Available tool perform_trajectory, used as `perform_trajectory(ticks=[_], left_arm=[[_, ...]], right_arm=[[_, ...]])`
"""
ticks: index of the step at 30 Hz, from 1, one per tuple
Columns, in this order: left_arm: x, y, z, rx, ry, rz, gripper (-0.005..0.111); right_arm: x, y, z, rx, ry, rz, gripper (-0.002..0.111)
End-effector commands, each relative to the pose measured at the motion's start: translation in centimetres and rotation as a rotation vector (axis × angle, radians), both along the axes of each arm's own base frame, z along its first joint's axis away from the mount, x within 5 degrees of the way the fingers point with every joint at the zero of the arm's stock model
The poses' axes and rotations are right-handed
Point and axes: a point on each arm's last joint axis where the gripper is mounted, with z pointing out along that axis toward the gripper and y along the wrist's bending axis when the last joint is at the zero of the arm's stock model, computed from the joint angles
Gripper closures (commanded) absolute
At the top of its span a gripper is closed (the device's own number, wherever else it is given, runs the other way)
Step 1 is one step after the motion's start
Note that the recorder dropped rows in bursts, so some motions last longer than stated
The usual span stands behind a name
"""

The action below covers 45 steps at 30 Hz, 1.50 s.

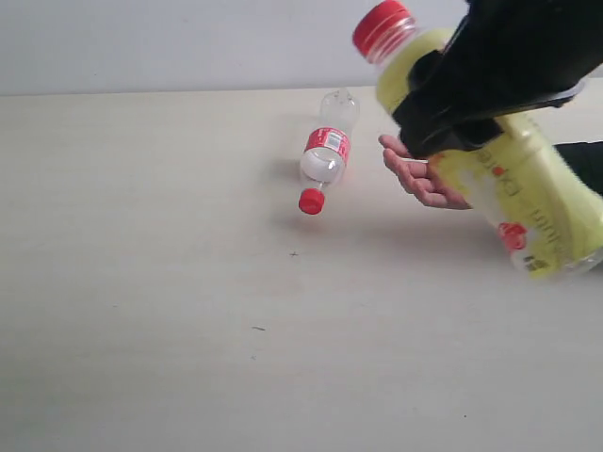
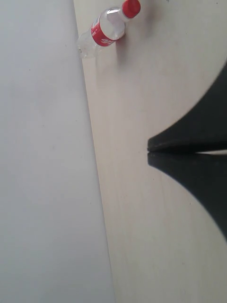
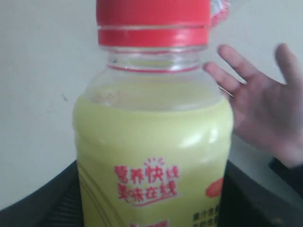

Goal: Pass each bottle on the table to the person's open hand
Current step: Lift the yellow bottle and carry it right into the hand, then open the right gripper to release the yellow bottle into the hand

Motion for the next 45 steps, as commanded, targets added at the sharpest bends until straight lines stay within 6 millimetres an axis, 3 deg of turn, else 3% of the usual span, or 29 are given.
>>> perform_trajectory(ticks=[1, 7, 14, 19, 29, 35, 45], left_arm=[[0.0, 0.0, 0.0, 0.003, -0.013, 0.002, 0.107], [0.0, 0.0, 0.0, 0.003, -0.013, 0.002, 0.107], [0.0, 0.0, 0.0, 0.003, -0.013, 0.002, 0.107], [0.0, 0.0, 0.0, 0.003, -0.013, 0.002, 0.107], [0.0, 0.0, 0.0, 0.003, -0.013, 0.002, 0.107], [0.0, 0.0, 0.0, 0.003, -0.013, 0.002, 0.107], [0.0, 0.0, 0.0, 0.003, -0.013, 0.002, 0.107]], right_arm=[[0.1, -2.4, 1.0, -0.109, -0.086, -0.211, 0.108], [1.8, -4.0, 1.1, -0.154, -0.162, -0.38, 0.108], [6.7, -6.7, -2.6, -0.072, 0.001, -0.493, 0.108], [10.6, -5.5, -5.9, -0.083, 0.092, -0.467, 0.108], [16.4, -2.9, -9.4, -0.091, 0.214, -0.434, 0.108], [18.4, -3.1, -11.5, -0.109, 0.244, -0.454, 0.108], [19.6, -3.9, -14.3, -0.179, 0.266, -0.466, 0.108]])
